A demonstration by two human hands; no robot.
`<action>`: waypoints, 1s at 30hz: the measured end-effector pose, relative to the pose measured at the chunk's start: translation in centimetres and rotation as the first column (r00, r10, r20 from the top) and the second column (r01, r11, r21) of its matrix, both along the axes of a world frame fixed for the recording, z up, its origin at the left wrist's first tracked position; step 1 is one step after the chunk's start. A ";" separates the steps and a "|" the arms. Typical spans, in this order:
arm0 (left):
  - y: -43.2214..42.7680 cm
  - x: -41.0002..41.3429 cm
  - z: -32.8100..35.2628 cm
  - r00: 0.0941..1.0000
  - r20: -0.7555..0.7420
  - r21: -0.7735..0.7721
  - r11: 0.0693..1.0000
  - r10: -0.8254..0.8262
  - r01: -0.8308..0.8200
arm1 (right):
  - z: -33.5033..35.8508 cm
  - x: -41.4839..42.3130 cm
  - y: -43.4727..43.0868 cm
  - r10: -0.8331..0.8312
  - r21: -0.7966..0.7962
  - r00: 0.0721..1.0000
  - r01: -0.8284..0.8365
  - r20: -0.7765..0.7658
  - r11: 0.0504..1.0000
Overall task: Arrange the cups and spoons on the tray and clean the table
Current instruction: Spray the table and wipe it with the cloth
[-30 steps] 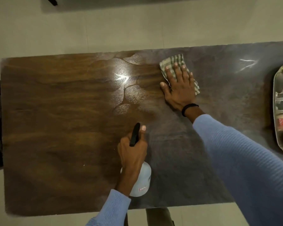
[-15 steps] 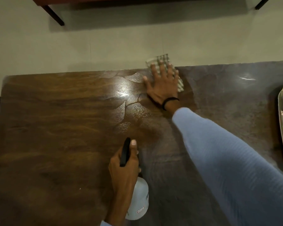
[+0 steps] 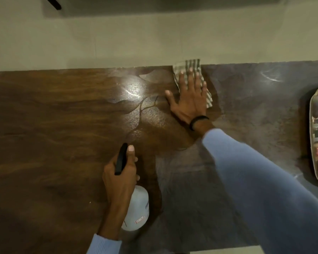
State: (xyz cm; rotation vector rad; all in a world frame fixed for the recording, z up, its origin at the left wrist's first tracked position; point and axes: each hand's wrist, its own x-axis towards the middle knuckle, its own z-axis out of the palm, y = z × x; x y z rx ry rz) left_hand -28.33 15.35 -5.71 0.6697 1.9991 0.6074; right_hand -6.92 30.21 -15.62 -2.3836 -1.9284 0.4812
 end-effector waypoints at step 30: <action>-9.2 -1.3 2.7 0.996 -0.061 0.053 0.997 0.066 -0.062 | 1.1 3.2 -18.2 0.160 -0.030 0.987 -0.159 0.025 0.987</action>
